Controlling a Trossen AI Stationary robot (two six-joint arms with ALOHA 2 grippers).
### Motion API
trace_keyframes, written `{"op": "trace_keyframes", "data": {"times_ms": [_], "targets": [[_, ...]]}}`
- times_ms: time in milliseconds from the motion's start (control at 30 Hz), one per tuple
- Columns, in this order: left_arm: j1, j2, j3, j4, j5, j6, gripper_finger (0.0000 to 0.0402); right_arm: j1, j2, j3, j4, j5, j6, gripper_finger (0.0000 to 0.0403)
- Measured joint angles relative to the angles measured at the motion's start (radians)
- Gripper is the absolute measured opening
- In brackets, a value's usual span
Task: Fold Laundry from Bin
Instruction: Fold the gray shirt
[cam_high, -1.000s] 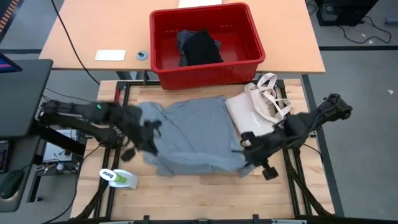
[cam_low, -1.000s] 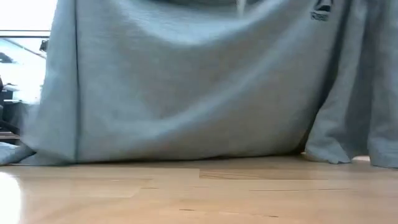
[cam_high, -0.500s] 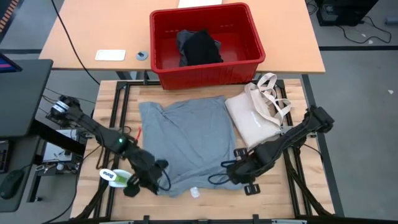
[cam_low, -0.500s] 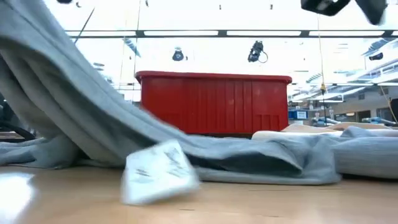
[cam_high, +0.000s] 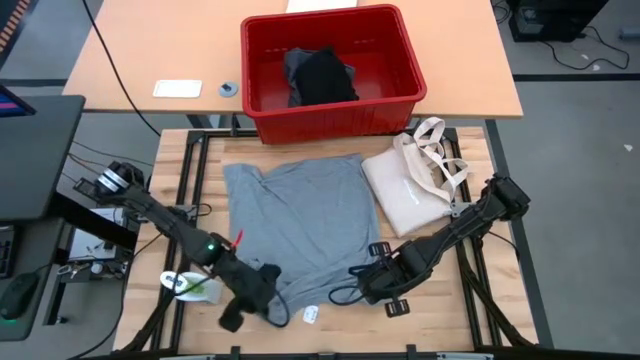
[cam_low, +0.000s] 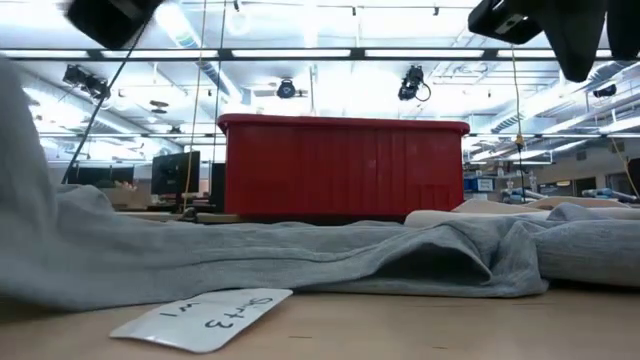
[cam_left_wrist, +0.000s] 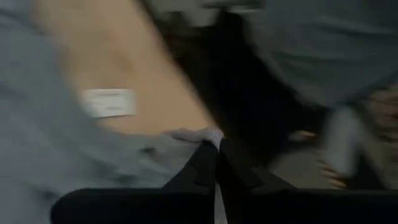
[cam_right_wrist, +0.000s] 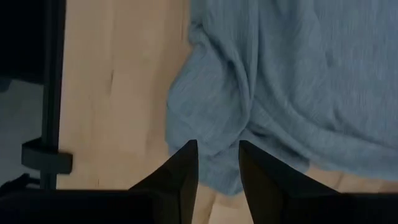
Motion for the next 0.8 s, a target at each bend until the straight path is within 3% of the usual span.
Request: {"op": "trace_keyframes", "data": {"times_ms": [133, 300, 367, 433, 533, 600, 700, 800], "targets": [[0.021, 0.038, 0.0, 0.011, -0.183, 0.12, 0.0063, -0.03, -0.001, -0.051, 0.009, 0.002, -0.018, 0.0122], [0.057, 0.04, 0.0, 0.035, -0.488, 0.241, 0.013, -0.08, -0.002, -0.13, 0.002, 0.002, 0.013, 0.0122], [0.07, 0.035, 0.0, 0.048, -0.538, 0.237, 0.015, -0.096, -0.002, -0.16, 0.002, 0.006, 0.024, 0.0122], [0.071, 0.028, 0.011, 0.035, -0.465, 0.191, 0.0163, -0.11, -0.002, -0.189, 0.002, 0.035, 0.031, 0.0122], [0.057, 0.024, 0.046, -0.107, -0.149, 0.094, 0.0168, -0.126, -0.002, -0.221, 0.003, 0.078, 0.039, 0.0122], [0.05, 0.023, 0.061, -0.2, 0.003, -0.058, 0.0166, -0.135, -0.003, -0.235, 0.023, 0.079, 0.036, 0.0122], [0.03, 0.028, 0.06, -0.347, 0.029, -0.264, 0.016, -0.139, -0.003, -0.24, 0.049, 0.081, 0.023, 0.0122], [0.014, 0.07, 0.06, -0.417, -0.027, -0.338, 0.0156, -0.139, -0.003, -0.24, 0.092, 0.079, -0.016, 0.0122]]}}
